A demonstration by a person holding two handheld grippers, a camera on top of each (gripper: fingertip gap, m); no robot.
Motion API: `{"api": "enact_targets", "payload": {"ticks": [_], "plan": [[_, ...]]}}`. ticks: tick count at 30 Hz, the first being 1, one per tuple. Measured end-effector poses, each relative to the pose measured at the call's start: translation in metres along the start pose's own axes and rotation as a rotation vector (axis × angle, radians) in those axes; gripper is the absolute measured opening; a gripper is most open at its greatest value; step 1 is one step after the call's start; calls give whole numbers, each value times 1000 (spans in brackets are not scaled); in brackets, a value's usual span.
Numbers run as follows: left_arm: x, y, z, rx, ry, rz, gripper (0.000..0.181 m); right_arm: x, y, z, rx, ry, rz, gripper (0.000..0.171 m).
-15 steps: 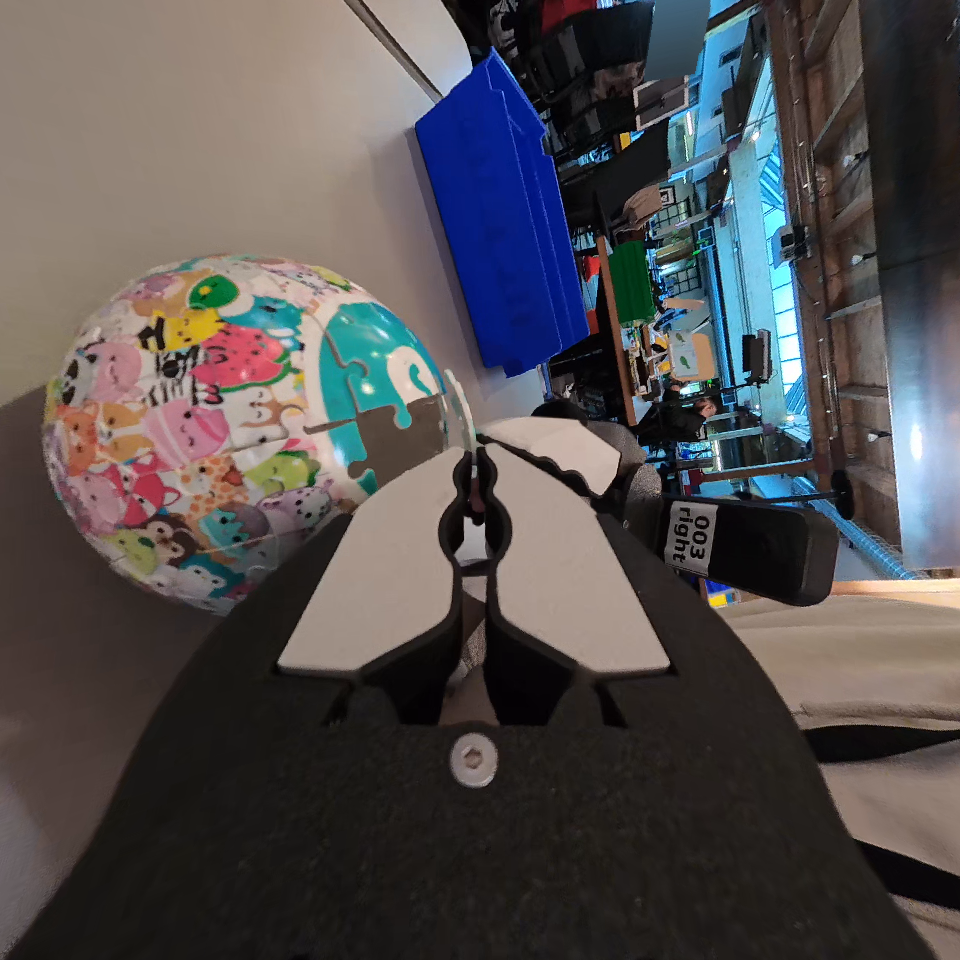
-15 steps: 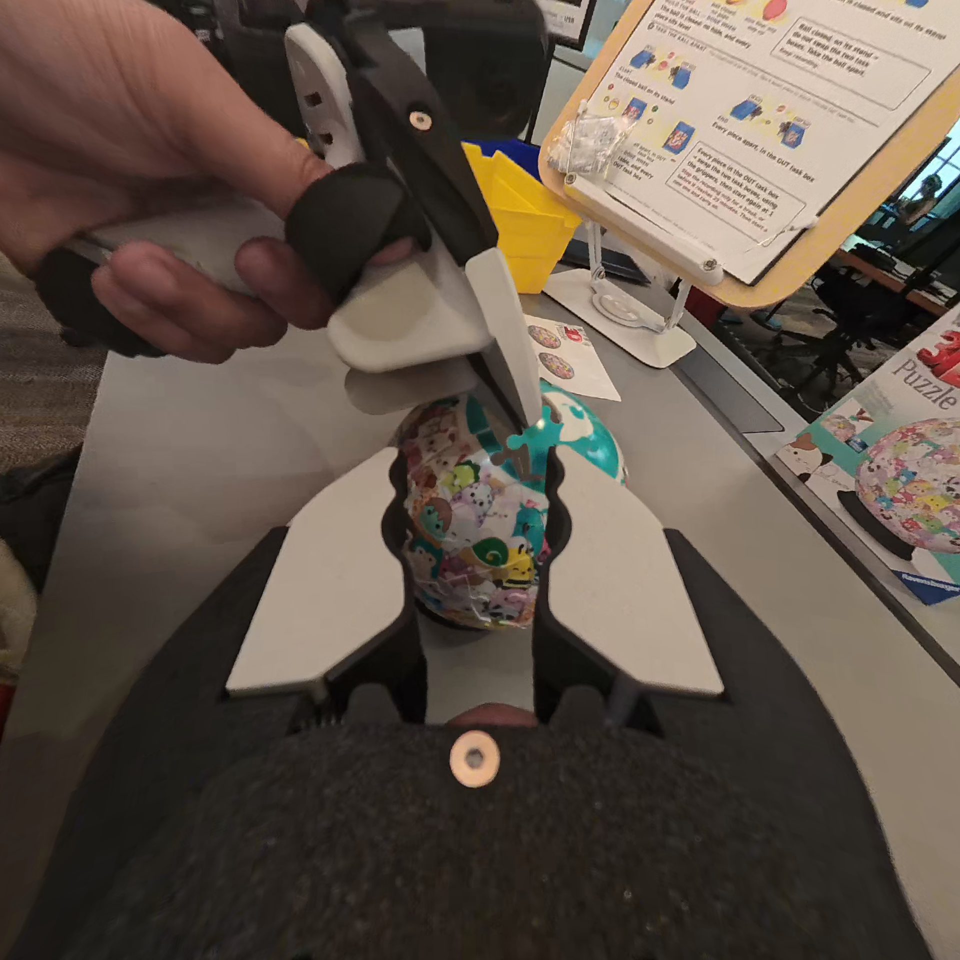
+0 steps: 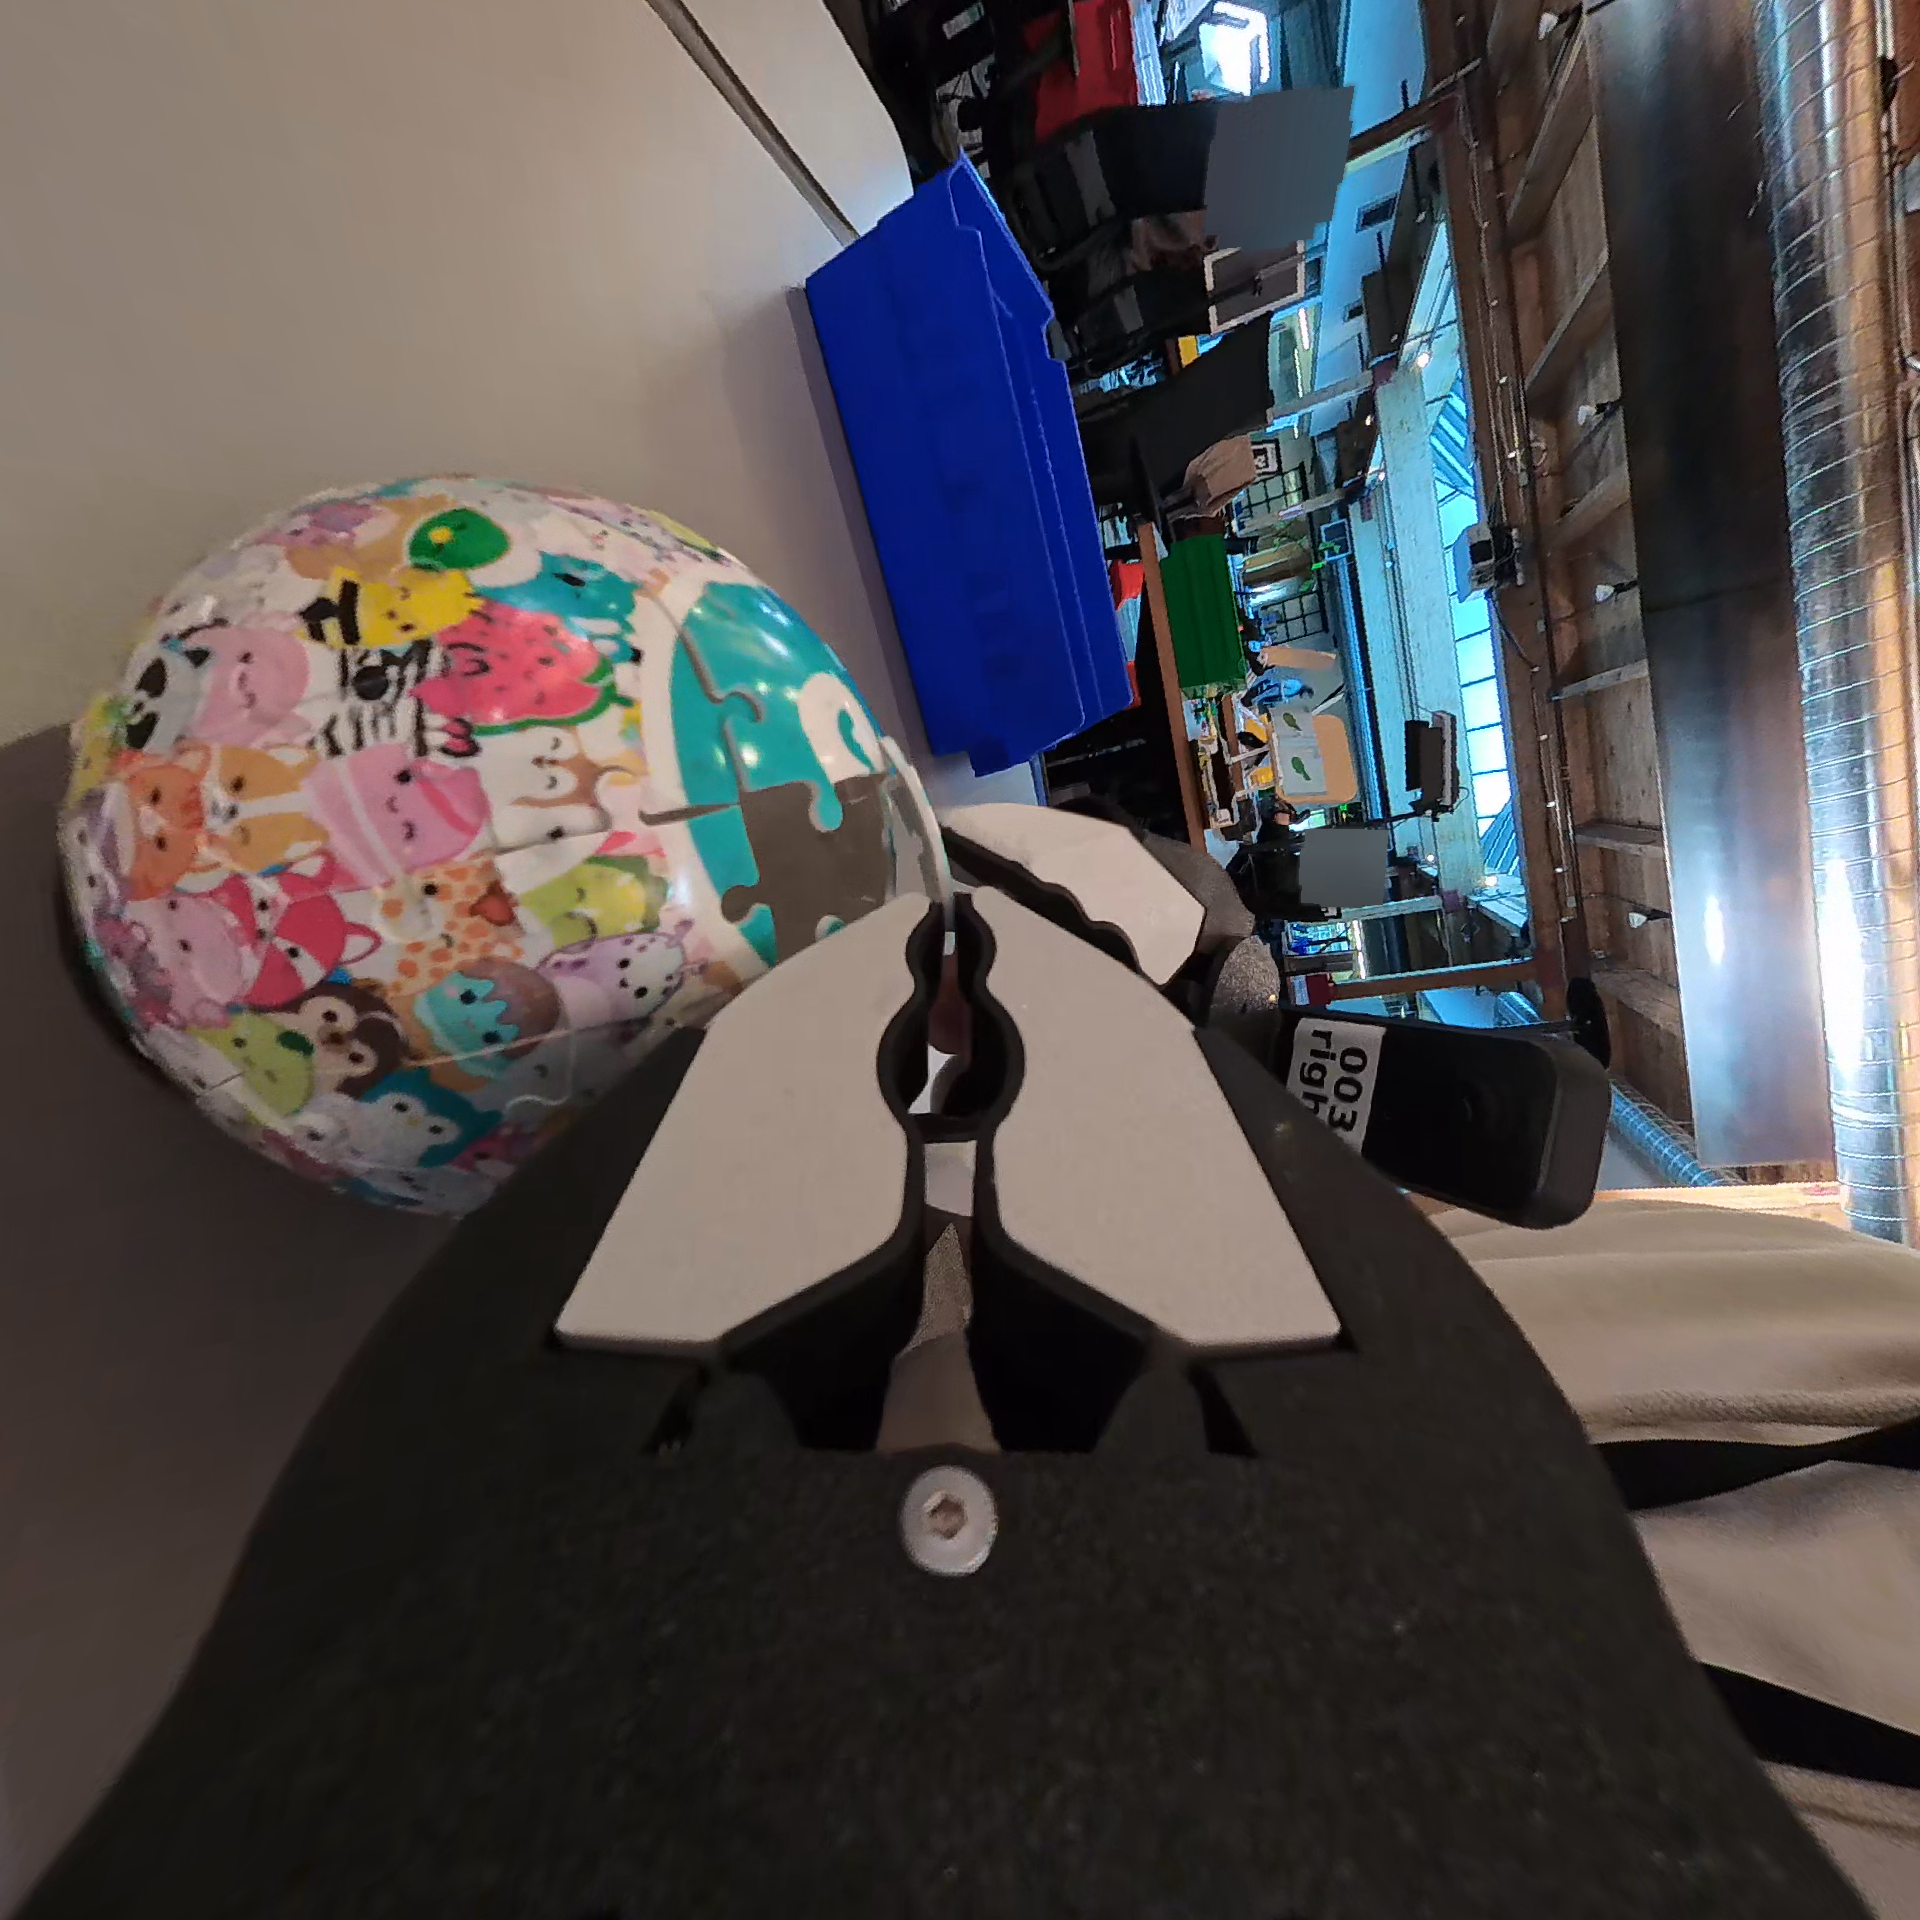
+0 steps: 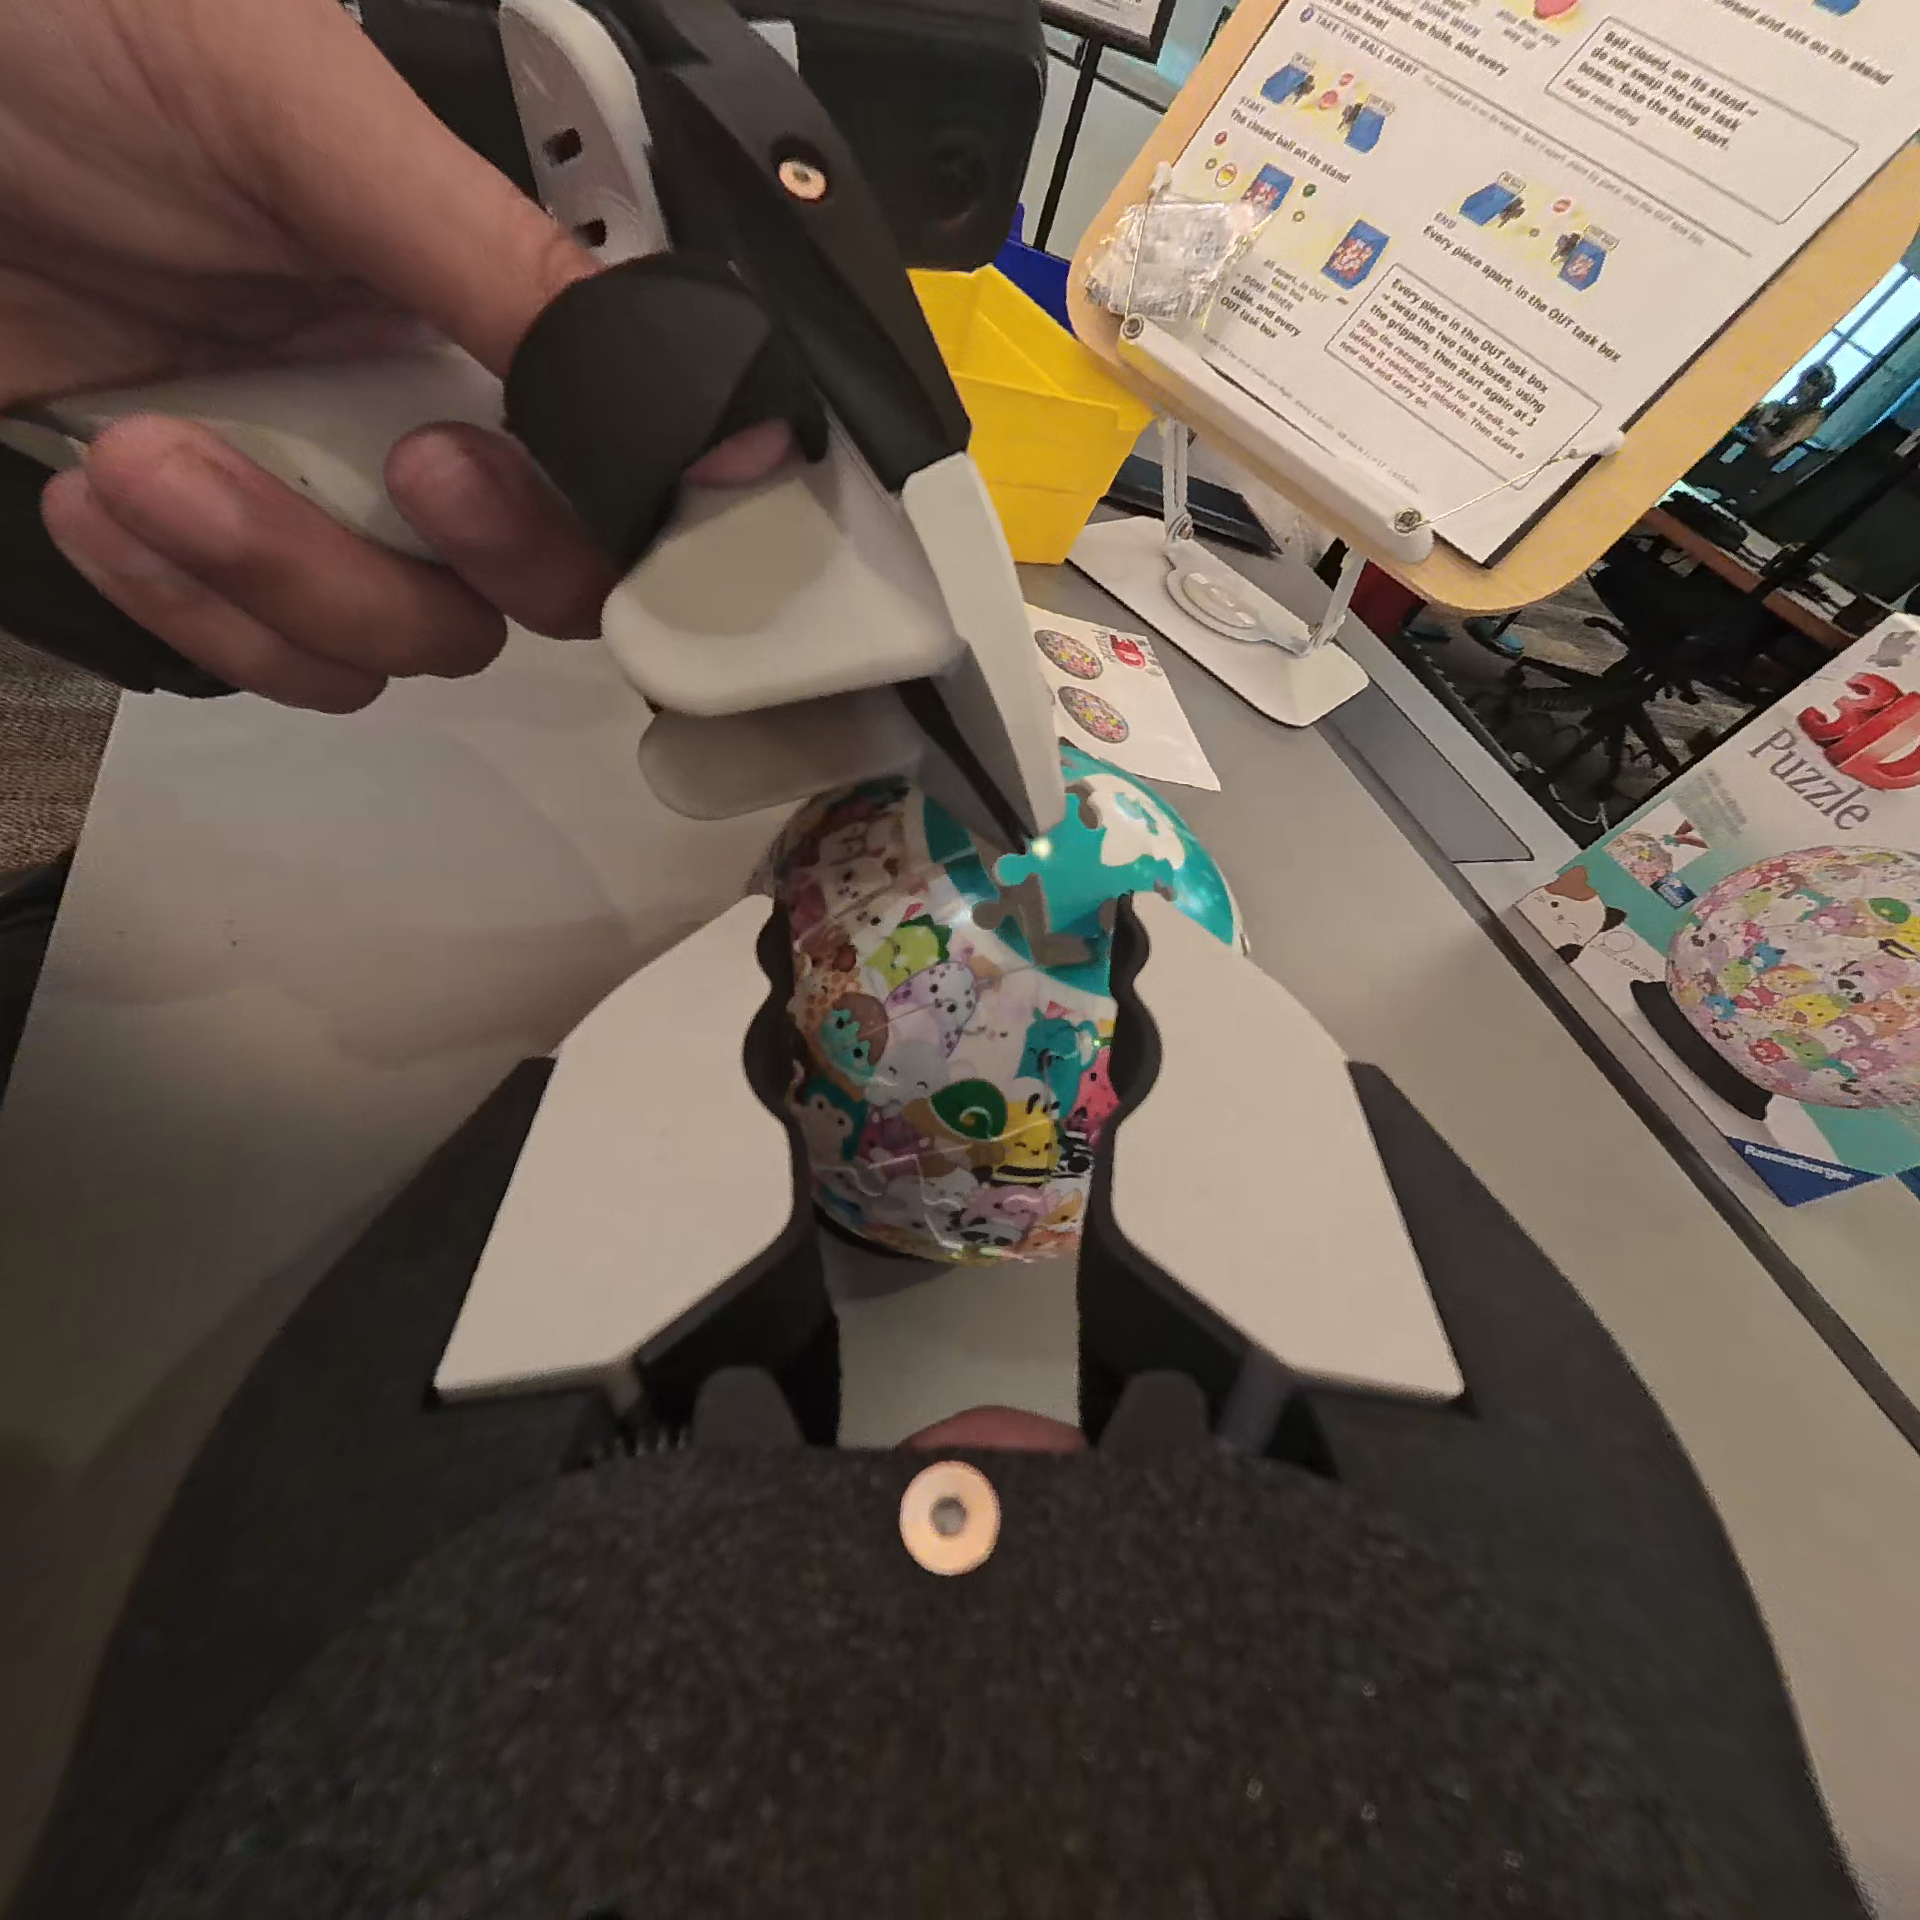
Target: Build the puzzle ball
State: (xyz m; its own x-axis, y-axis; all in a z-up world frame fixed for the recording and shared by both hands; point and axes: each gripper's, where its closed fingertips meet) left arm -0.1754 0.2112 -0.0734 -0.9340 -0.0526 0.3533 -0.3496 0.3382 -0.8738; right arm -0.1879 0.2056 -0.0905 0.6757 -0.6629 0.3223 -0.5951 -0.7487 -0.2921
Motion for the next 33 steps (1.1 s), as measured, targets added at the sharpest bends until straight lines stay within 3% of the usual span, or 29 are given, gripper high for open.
{"api": "enact_targets", "payload": {"ticks": [18, 26, 33], "plan": [[-1, -2, 1, 47, 13, 39, 2, -3, 1, -4, 169, 35, 93, 56], [-3, -4, 5, 43, 32, 38, 3, 2, -10, -3, 187, 49, 160, 30], [-4, -6, 4, 50, 41, 50, 4, 3, -13, -3, 185, 60, 180, 26]]}}
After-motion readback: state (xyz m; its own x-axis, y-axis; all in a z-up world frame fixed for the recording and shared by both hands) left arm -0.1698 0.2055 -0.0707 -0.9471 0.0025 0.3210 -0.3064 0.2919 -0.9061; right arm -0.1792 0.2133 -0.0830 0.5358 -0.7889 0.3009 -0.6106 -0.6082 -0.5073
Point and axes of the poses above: each gripper's, where its closed fingertips meet, x back along the fingers, z out of its underside, y = z × x across the jaws, and after that the axes turned 7 degrees about -z, right-handed
